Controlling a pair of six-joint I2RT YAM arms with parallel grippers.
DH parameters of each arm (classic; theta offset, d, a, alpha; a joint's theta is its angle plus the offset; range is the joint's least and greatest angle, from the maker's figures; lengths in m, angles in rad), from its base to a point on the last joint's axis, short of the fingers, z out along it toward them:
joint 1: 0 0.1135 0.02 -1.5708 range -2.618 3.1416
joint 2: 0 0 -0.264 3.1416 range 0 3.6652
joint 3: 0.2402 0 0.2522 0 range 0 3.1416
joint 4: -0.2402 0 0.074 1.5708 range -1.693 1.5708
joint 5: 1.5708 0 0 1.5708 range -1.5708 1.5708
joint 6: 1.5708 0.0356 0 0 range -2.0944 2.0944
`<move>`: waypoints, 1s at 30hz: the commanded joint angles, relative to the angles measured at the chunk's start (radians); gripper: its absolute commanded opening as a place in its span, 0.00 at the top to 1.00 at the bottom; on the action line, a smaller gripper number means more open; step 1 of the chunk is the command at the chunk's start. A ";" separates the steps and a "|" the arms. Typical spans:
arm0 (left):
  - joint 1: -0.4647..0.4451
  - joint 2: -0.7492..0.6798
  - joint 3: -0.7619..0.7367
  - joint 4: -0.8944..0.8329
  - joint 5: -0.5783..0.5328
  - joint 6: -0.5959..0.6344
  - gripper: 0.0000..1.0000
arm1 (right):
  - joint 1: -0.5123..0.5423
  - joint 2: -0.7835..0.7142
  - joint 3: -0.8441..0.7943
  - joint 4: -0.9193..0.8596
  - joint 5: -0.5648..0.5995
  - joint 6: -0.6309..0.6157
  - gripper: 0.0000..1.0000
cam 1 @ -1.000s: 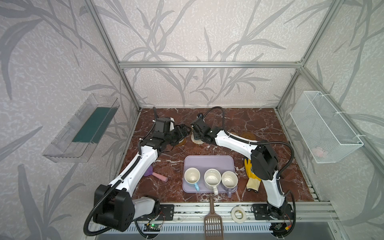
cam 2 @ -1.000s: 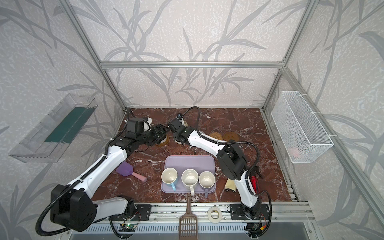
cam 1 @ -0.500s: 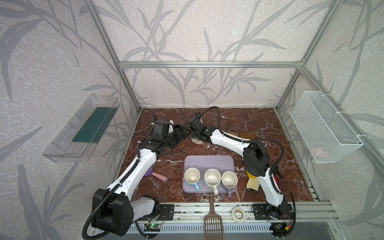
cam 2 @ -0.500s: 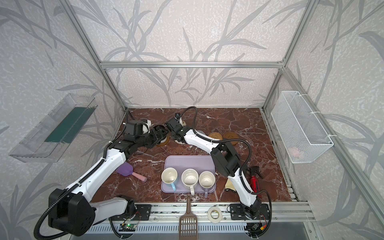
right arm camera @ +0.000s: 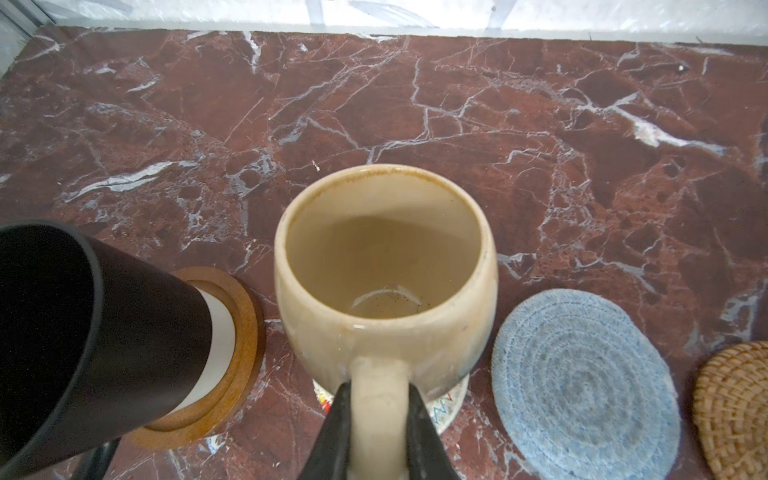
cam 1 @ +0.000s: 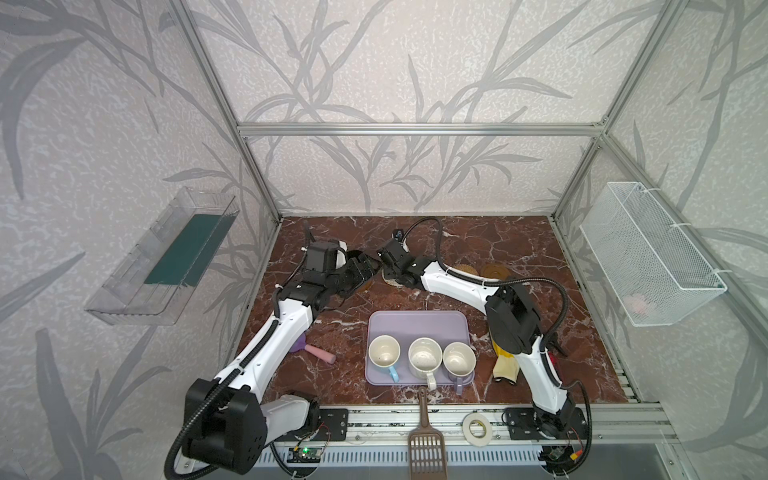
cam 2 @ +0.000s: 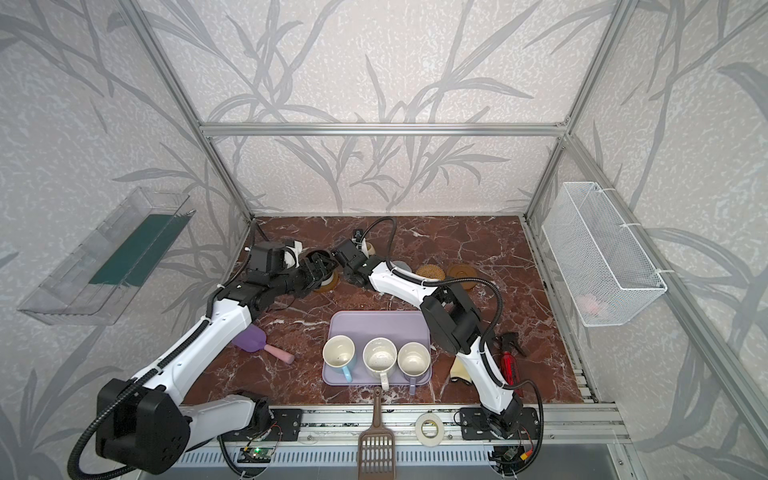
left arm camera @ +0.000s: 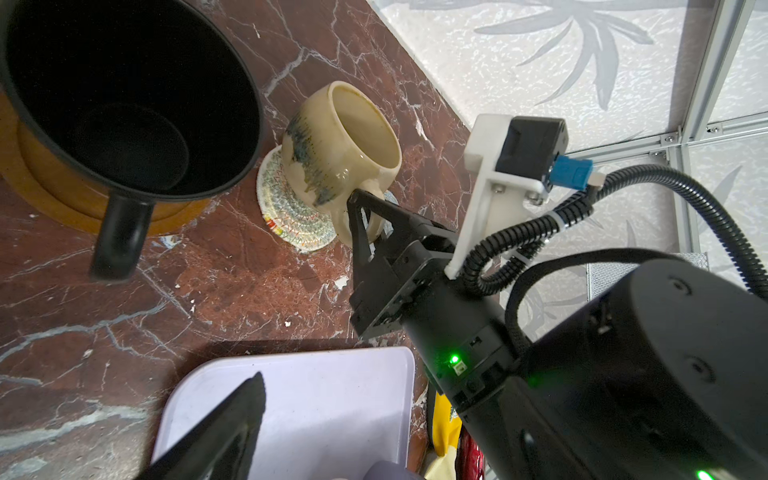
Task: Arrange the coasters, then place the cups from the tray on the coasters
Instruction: 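Lower the cream mug onto the woven coaster and open the right gripper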
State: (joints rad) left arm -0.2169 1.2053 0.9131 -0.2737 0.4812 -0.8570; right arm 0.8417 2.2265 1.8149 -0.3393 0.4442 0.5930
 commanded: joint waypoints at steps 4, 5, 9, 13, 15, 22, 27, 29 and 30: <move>0.009 -0.039 -0.016 0.016 0.004 -0.010 0.09 | 0.024 -0.078 -0.101 0.006 0.002 0.017 1.00; 0.010 -0.040 -0.017 0.017 0.002 -0.011 0.09 | 0.027 -0.085 -0.125 0.018 -0.005 0.018 1.00; 0.010 -0.040 -0.023 0.024 0.008 -0.015 0.09 | 0.036 -0.084 -0.168 0.017 -0.008 0.021 1.00; 0.011 -0.051 -0.034 0.025 0.007 -0.019 0.09 | 0.037 -0.089 -0.212 0.029 -0.040 0.032 1.00; 0.011 -0.056 -0.040 0.026 0.005 -0.021 0.09 | 0.037 -0.087 -0.216 0.032 -0.060 0.024 0.98; 0.011 -0.070 -0.051 0.021 0.002 -0.024 0.09 | 0.040 -0.103 -0.219 0.015 -0.090 0.005 0.86; 0.011 -0.082 -0.057 0.012 -0.001 -0.021 0.09 | 0.040 -0.108 -0.217 0.011 -0.110 -0.002 0.78; 0.011 -0.090 -0.061 0.003 -0.006 -0.019 0.09 | 0.040 -0.111 -0.221 0.014 -0.119 -0.002 0.75; 0.011 -0.093 -0.062 -0.001 -0.008 -0.017 0.09 | 0.040 -0.111 -0.221 0.014 -0.122 -0.002 0.66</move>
State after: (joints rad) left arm -0.2127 1.1404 0.8677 -0.2630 0.4774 -0.8696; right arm 0.8780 2.1513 1.6100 -0.2924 0.3454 0.5991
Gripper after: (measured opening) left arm 0.910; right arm 0.313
